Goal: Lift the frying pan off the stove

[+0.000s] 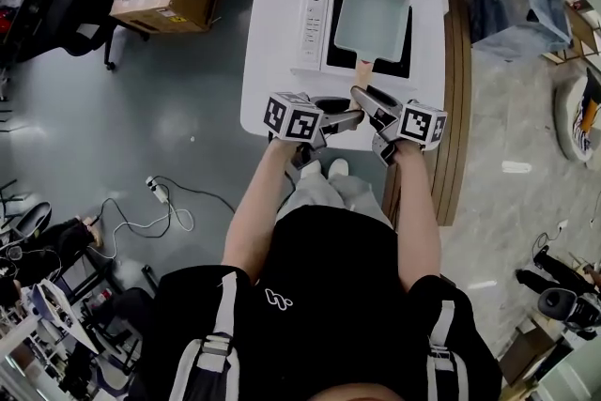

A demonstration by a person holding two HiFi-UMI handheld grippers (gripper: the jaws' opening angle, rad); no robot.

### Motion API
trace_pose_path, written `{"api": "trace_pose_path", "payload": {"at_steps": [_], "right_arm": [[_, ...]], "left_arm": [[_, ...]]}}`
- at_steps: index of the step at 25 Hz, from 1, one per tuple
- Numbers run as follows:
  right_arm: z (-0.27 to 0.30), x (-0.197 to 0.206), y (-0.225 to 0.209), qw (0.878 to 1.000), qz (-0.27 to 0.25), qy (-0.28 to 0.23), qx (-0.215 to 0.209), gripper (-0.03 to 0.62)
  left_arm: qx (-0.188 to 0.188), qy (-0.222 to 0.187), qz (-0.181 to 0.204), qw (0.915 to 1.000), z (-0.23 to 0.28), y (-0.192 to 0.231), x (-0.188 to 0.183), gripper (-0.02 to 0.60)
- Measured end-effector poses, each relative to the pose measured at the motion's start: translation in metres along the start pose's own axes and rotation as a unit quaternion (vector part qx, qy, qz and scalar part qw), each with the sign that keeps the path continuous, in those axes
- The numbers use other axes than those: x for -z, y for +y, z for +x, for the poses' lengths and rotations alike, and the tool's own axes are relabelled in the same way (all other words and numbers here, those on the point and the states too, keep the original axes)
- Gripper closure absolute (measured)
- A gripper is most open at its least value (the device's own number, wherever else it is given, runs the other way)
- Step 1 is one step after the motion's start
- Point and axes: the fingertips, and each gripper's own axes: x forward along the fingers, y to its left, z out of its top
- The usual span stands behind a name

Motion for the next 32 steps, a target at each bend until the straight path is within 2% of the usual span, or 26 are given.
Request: {"api": "trace_pose_path", "payload": {"at_steps": [6, 15, 24, 32], "right_arm": [[0.003, 0.002, 0.002, 1.0, 0.016, -0.002, -0.017, 0.415], [0.0, -0.003, 0.006, 0.998, 0.039, -0.037, -0.042, 0.437], [-0.009, -0.006, 0.024, 0.995, 0.04, -0.064, -0.065, 0.436], [-0.019, -0.032, 0.068, 0.993, -0.036, -0.074, -0.081, 0.436]], "left_arm": [[0.02, -0.008, -0.02, 0.9996, 0.003, -0.001, 0.0, 0.39], [0.042, -0.027, -0.002, 0.9987, 0.003, -0.007, -0.007, 0.394], [0.047, -0.033, 0.047, 0.9972, -0.009, -0.028, -0.015, 0.393], [0.056, -0.05, 0.106, 0.9915, -0.027, -0.061, -0.04, 0.393]]}}
